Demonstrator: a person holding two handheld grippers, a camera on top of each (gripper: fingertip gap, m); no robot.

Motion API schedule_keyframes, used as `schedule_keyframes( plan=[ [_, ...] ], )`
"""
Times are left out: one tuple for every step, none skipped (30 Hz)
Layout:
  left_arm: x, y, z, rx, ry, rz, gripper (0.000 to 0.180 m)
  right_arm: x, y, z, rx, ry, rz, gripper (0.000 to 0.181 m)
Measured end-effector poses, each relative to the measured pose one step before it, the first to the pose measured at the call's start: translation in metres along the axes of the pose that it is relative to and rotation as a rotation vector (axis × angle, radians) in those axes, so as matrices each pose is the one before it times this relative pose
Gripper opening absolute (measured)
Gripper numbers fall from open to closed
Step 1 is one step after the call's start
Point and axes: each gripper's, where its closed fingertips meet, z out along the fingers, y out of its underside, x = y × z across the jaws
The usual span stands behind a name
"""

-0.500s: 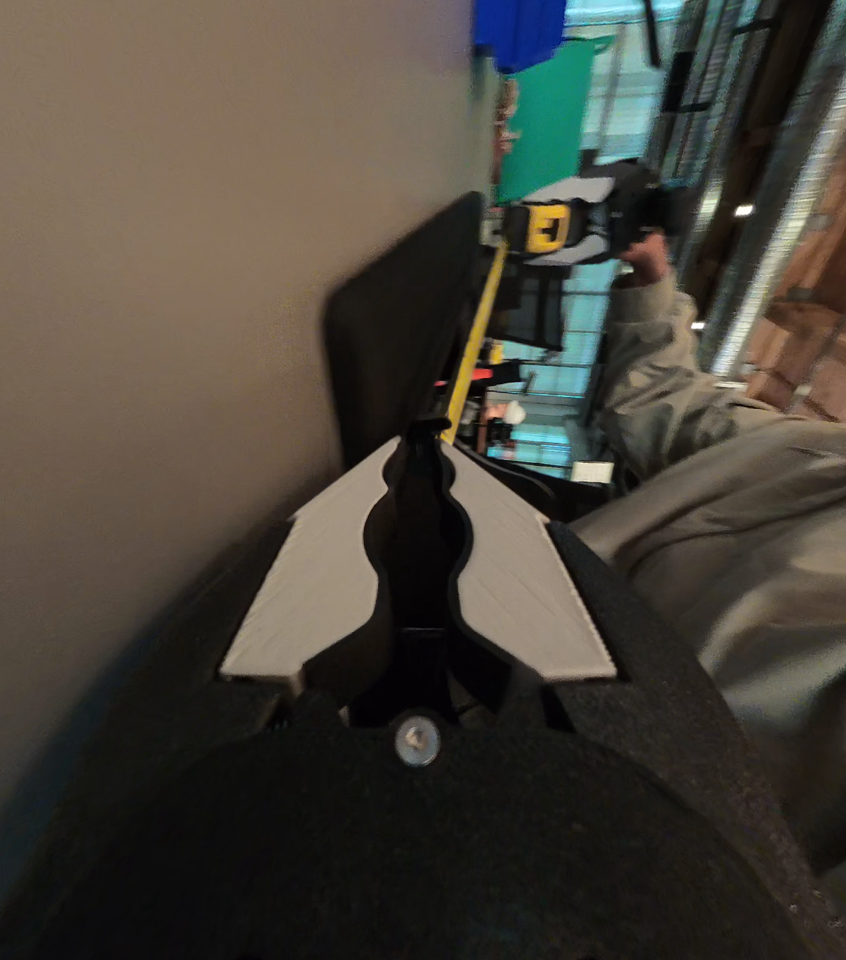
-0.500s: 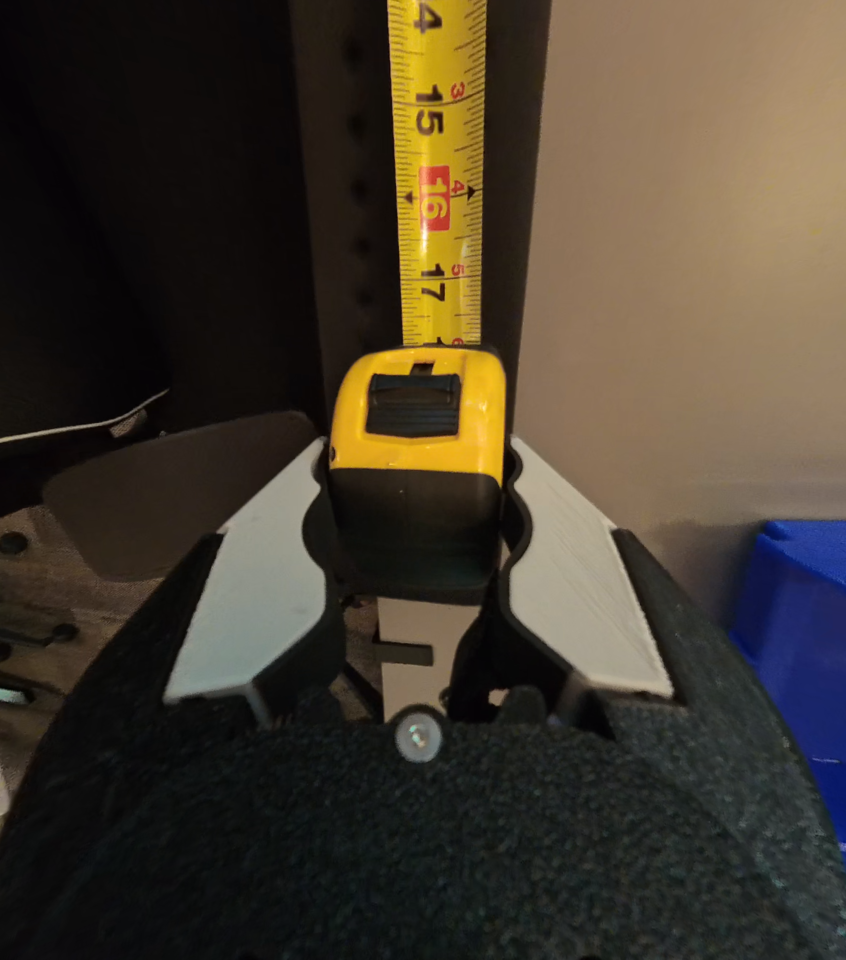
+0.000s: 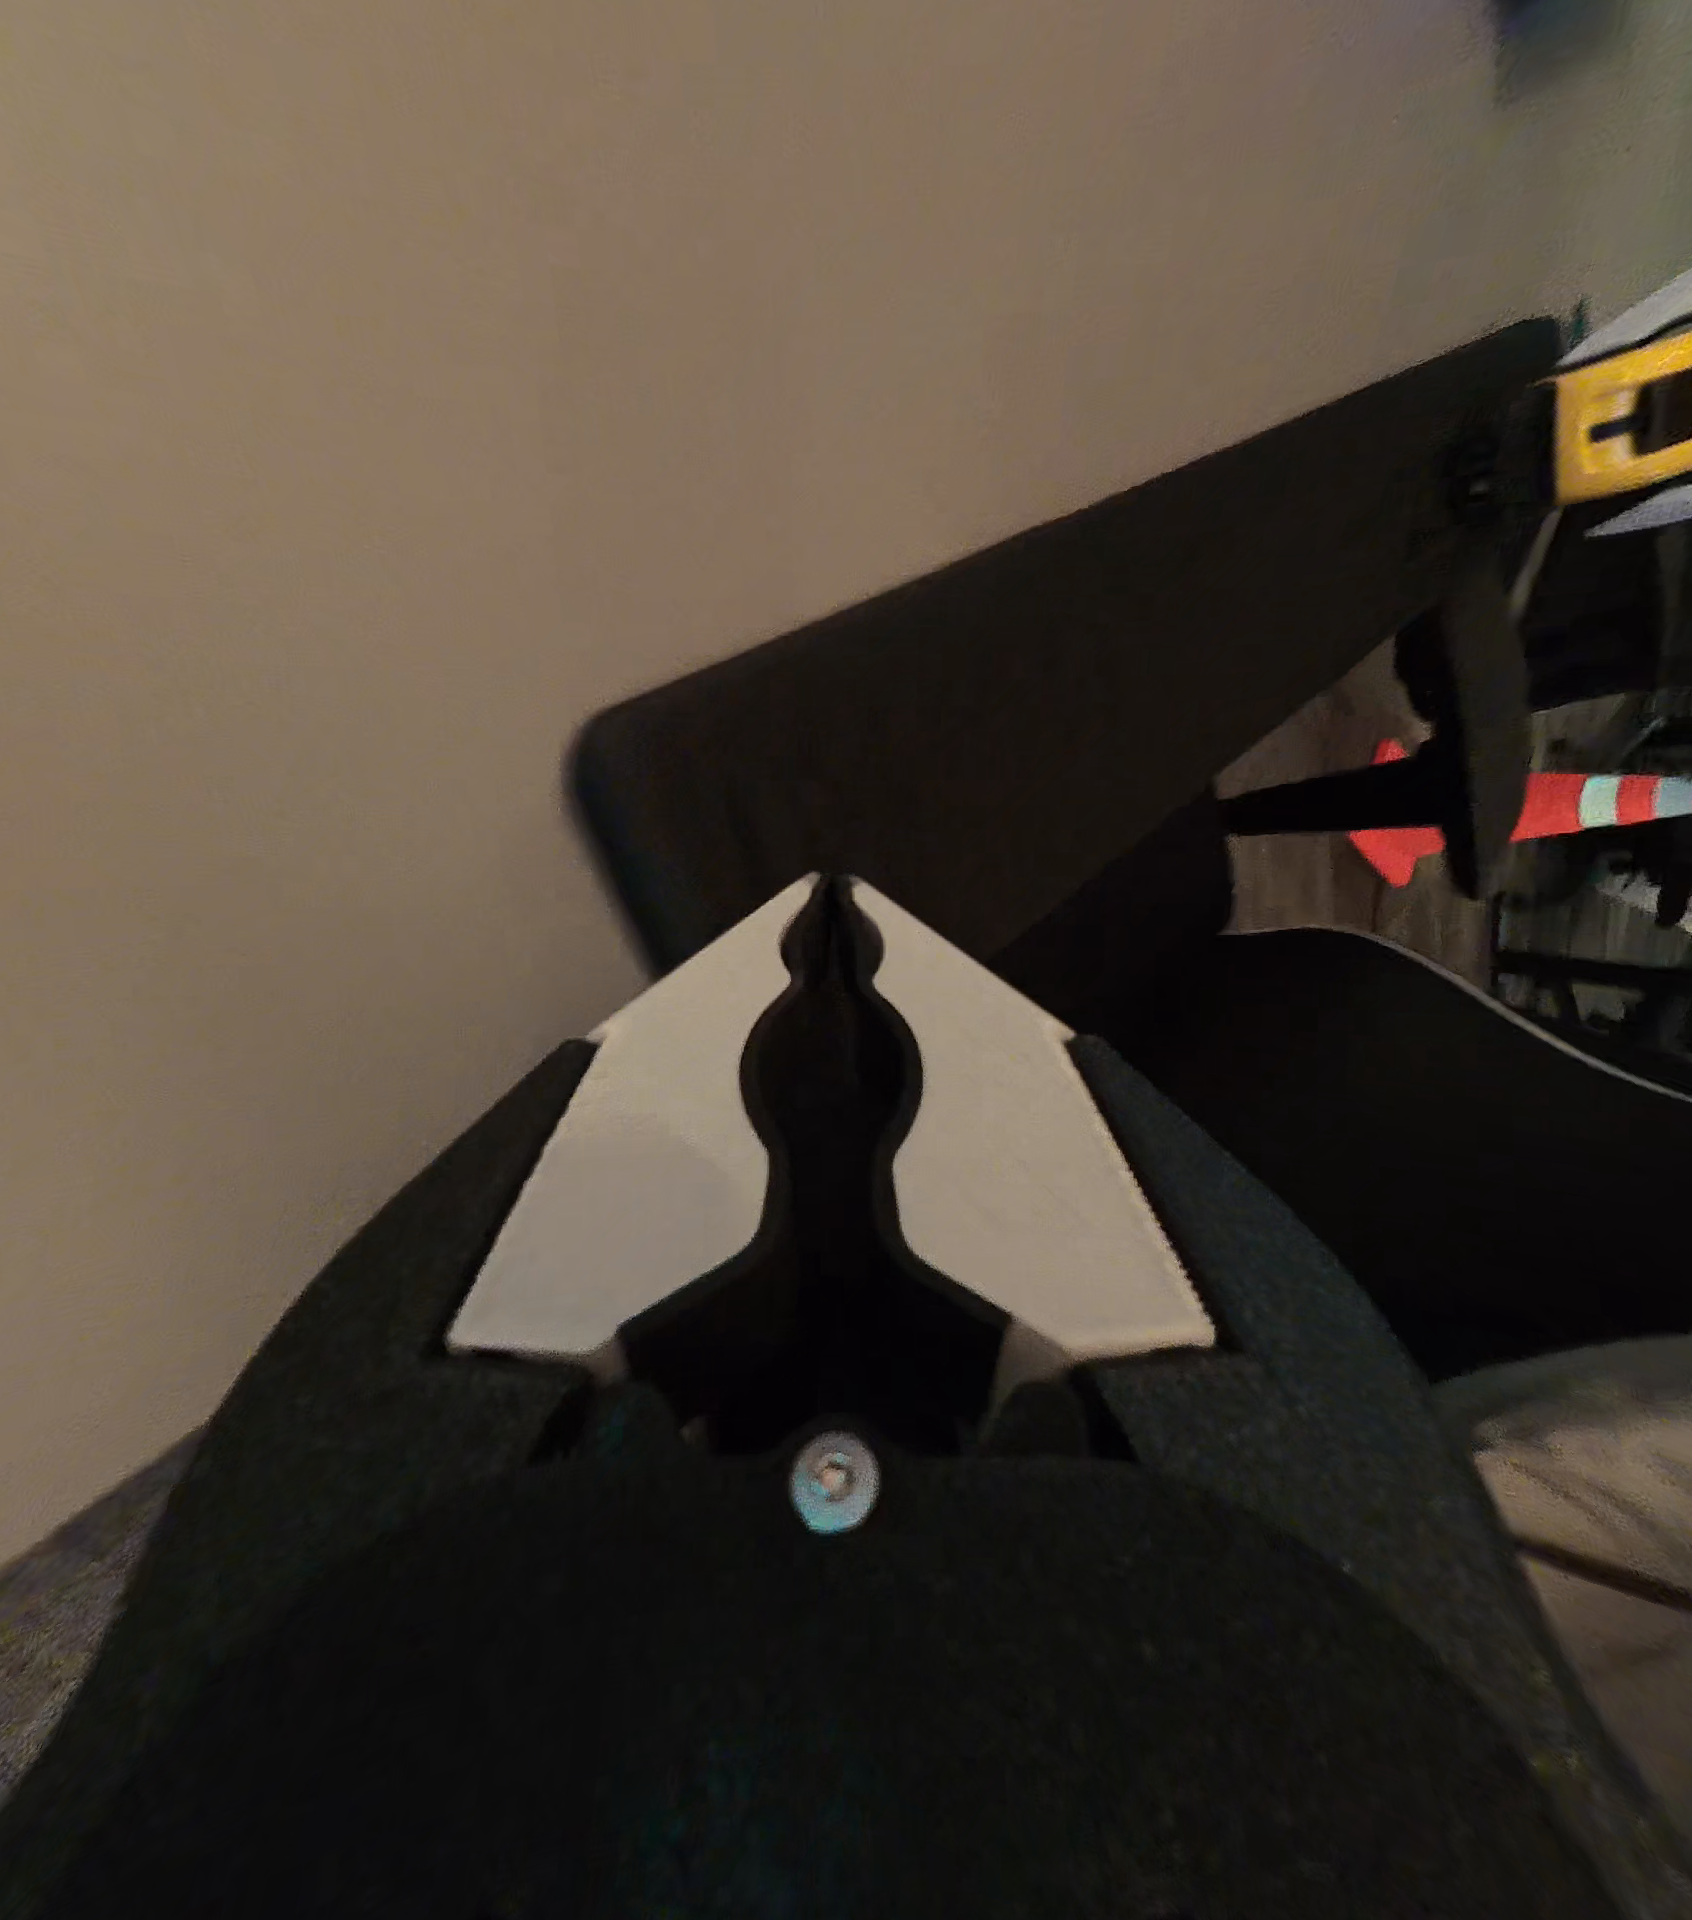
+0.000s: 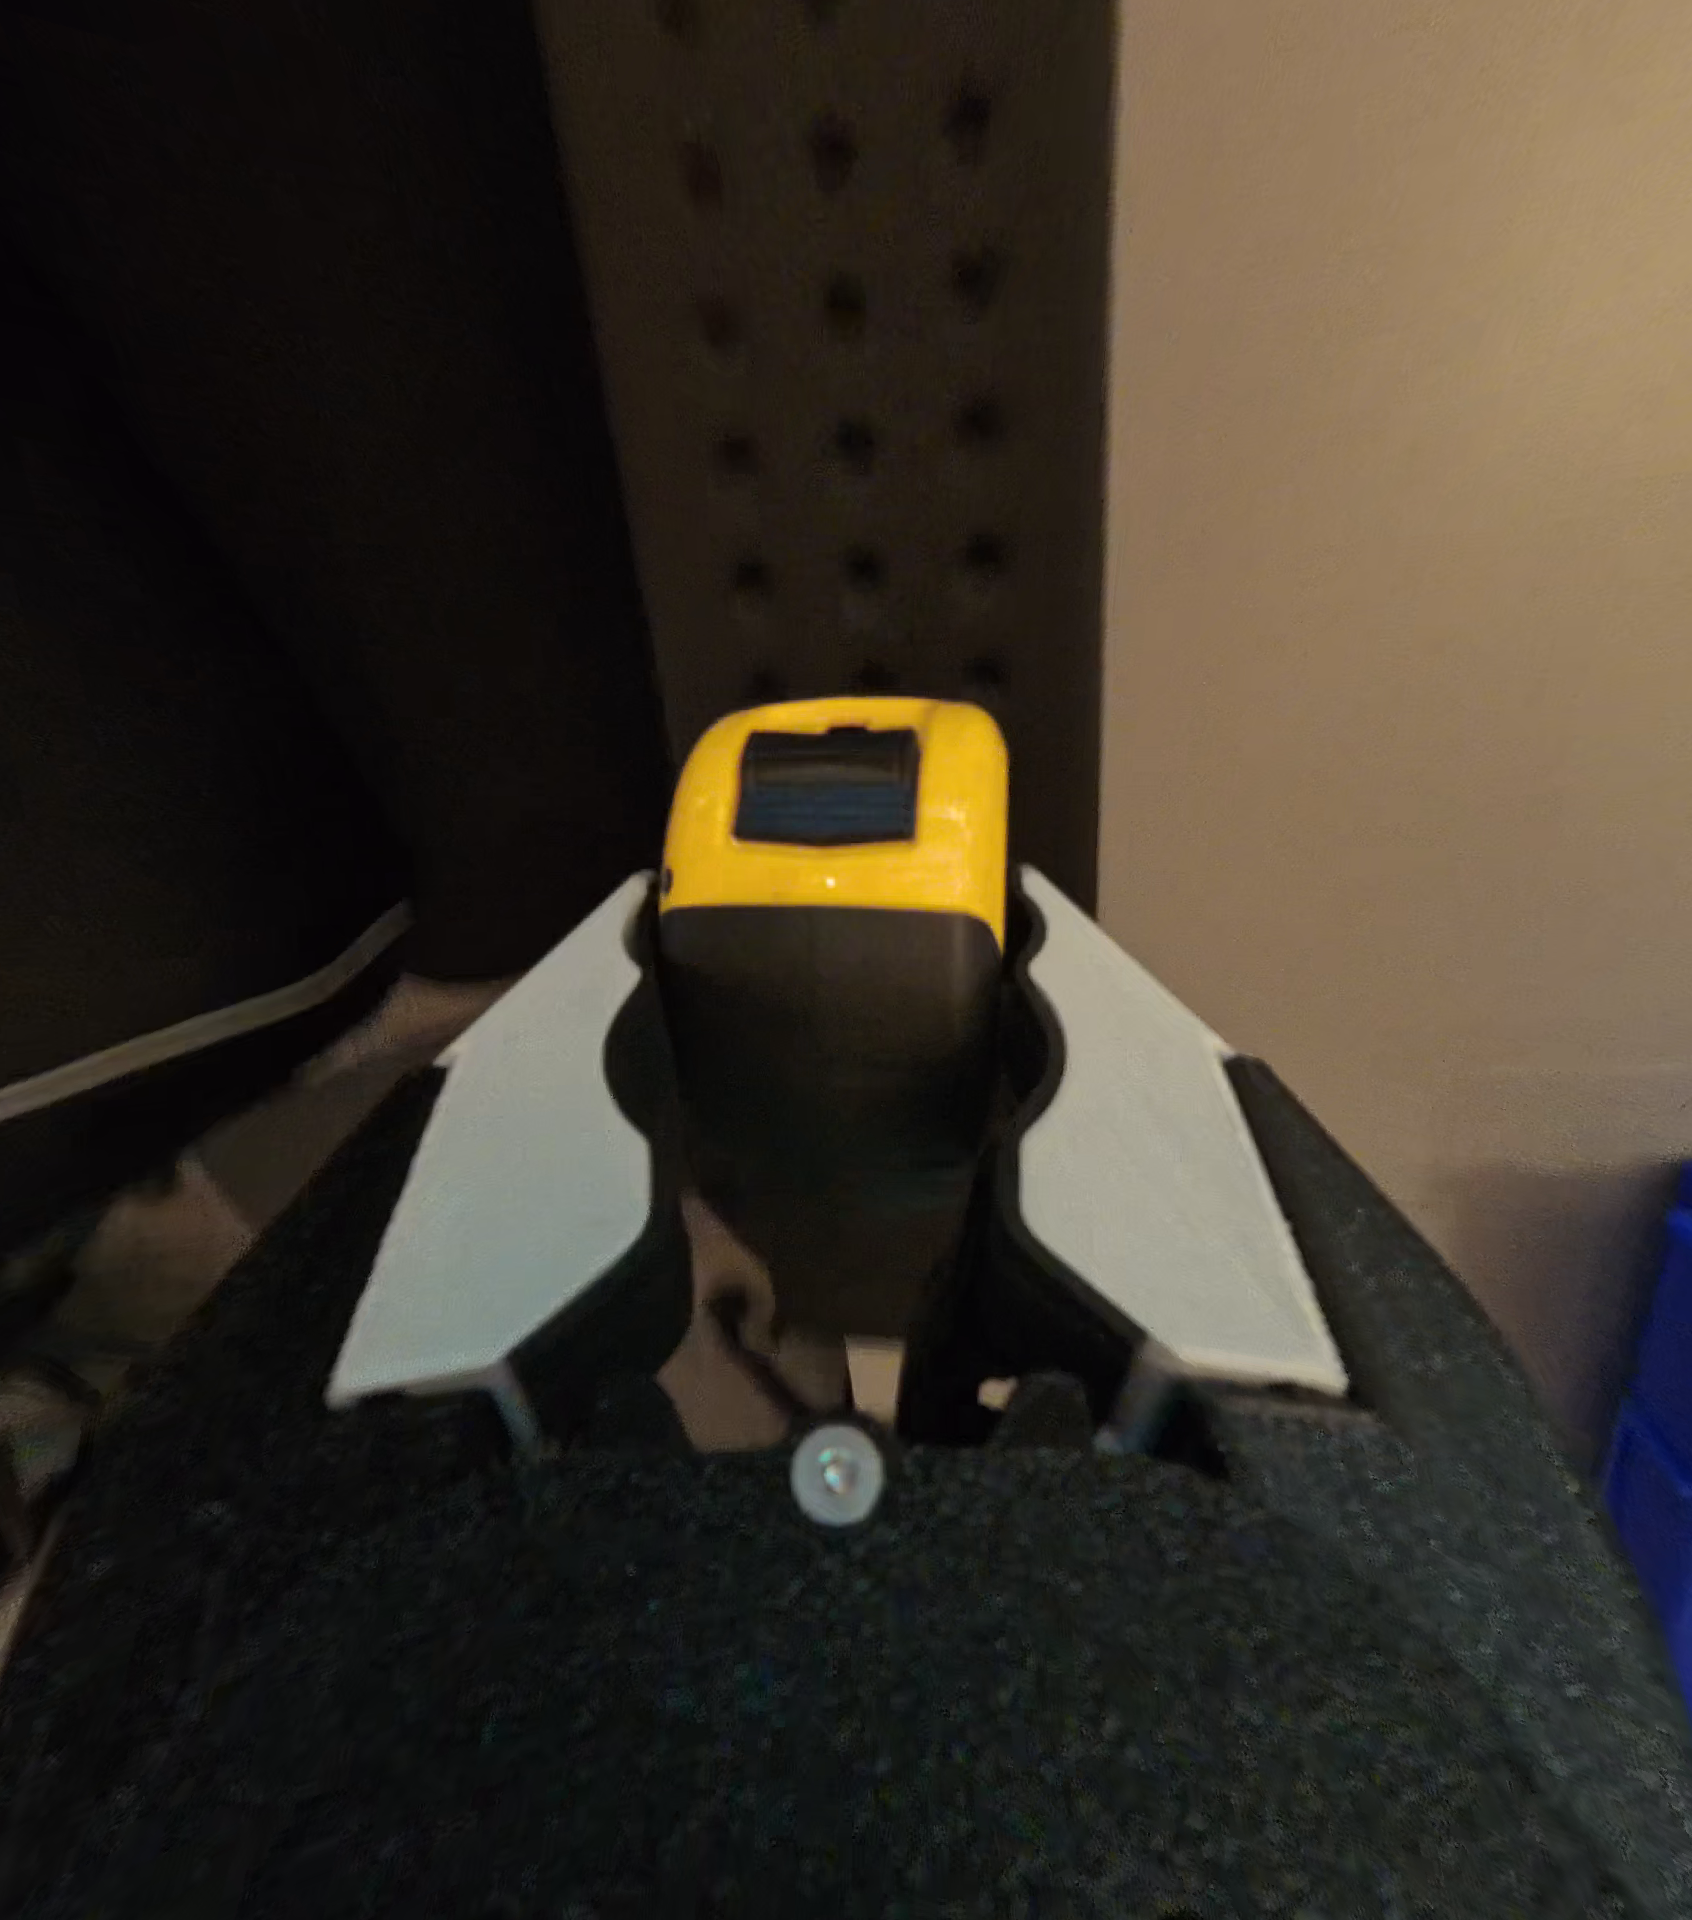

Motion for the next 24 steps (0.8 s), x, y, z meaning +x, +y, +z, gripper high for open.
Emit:
schedule_keyframes(
  plan=[
    [0.01387, -0.00154, 0.00207, 0.0228, 0.0177, -0.0072, 0.0, 0.00084, -0.01492, -0.00492, 0.0789, 0.0014, 0.0261, 0.063],
    [0.01679, -0.00151, 0.00326, 0.0214, 0.0413, -0.0153, 0.0, -0.00074, -0.00919, -0.00057, 0.0254, 0.001, -0.0041, 0.063],
    [0.02035, -0.00083, 0.00634, 0.0115, 0.0692, -0.0254, 0.001, -0.00098, -0.00447, 0.00295, -0.0116, 0.0107, -0.0289, 0.063],
    [0.02045, -0.00246, 0.00911, 0.0128, 0.0724, -0.033, 0.004, 0.00026, -0.00228, 0.00469, -0.041, 0.0265, -0.0383, 0.063],
    [0.01712, -0.00339, 0.01285, 0.0148, 0.0593, -0.0368, 0.013, 0.00001, -0.00338, 0.00504, -0.0342, 0.0288, -0.0393, 0.063],
    [0.01614, -0.00122, 0.01629, -0.0044, 0.0612, -0.0294, 0.021, -0.00215, -0.00637, 0.00453, -0.0069, 0.0187, -0.046, 0.063],
    [0.01541, 0.00125, 0.01925, -0.0277, 0.0652, -0.0067, 0.027, -0.00168, -0.00798, 0.00346, 0.0263, 0.0069, -0.0193, 0.063],
    [0.01222, 0.00059, 0.02013, -0.0374, 0.0507, 0.0218, 0.029, -0.00241, -0.00923, 0.00325, 0.0415, -0.0064, 0.0248, 0.063],
    [0.00686, -0.0035, 0.01997, -0.0241, 0.0345, 0.0418, 0.034, -0.00354, -0.0088, 0.00218, 0.0453, -0.0082, 0.0112, 0.062],
    [0.00065, -0.00508, 0.019, -0.0198, 0.0165, 0.0247, 0.04, -0.0035, -0.00794, 0.00165, 0.0515, -0.0008, -0.0082, 0.063],
    [-0.00061, -0.00468, 0.01876, -0.0297, 0.0174, -0.0133, 0.04, -0.00238, -0.00596, 0.00159, 0.0511, 0.0027, 0.0021, 0.063],
    [0.0022, -0.00479, 0.01672, -0.0281, 0.0373, -0.0199, 0.039, -0.00062, -0.00362, 0.00156, 0.0578, 0.0126, 0.0064, 0.063],
    [-0.0012, -0.0031, 0.01541, -0.0262, 0.015, -0.0015, 0.04, 0.00079, -0.00035, 0.00101, 0.0601, 0.0215, 0.0135, 0.063],
    [-0.00741, 0.00029, 0.01303, -0.0313, -0.0228, 0.0158, 0.039, 0.00012, -0.00083, -0.00117, 0.0681, 0.0133, 0.0153, 0.063],
    [-0.0094, 0.00215, 0.01185, -0.0328, -0.0366, 0.0218, 0.04, -0.00015, 0.00029, -0.00243, 0.0544, 0.0124, 0.0017, 0.063],
    [-0.00523, 0.00089, 0.00946, -0.0163, -0.0188, 0.0187, 0.04, -0.00001, 0.00118, -0.00255, 0.0346, 0.0098, -0.0019, 0.063],
    [0.00029, -0.00048, 0.00797, -0.0069, 0.0112, 0.0003, 0.039, -0.00022, 0.00056, -0.00197, 0.0254, 0.0089, 0.0052, 0.063],
    [0.00349, -0.00335, 0.00638, 0.0084, 0.0348, -0.014, 0.036, -0.00047, 0.00137, -0.00225, 0.022, 0.0074, 0.0016, 0.063],
    [0.0036, -0.00402, 0.00621, 0.012, 0.0371, -0.0158, 0.036, -0.0006, 0.0011, -0.00251, 0.0258, 0.0048, -0.0128, 0.063],
    [0.00363, -0.00291, 0.00592, 0.0088, 0.0373, -0.0069, 0.036, 0.0002, 0.00186, -0.00315, 0.0275, 0.003, 0.0018, 0.063],
    [0.00318, -0.002, 0.00351, 0.005, 0.0443, -0.007, 0.034, 0.00208, 0.00029, -0.00114, 0.0207, 0.0046, 0.028, 0.064],
    [0.00427, -0.00328, 0.00223, 0.0117, 0.0459, -0.0139, 0.03, 0.00162, 0.00106, -0.00268, 0.0187, 0.007, 0.0335, 0.064],
    [0.00462, -0.00123, 0.00164, -0.0011, 0.049, -0.0204, 0.024, 0.00064, 0.00057, -0.00146, 0.0124, 0.0021, 0.0265, 0.064],
    [0.00456, -0.00011, 0.0015, -0.0029, 0.0389, -0.0159, 0.014, -0.00044, 0.00028, -0.00036, 0.0066, 0.0029, 0.0052, 0.064]
  ],
)
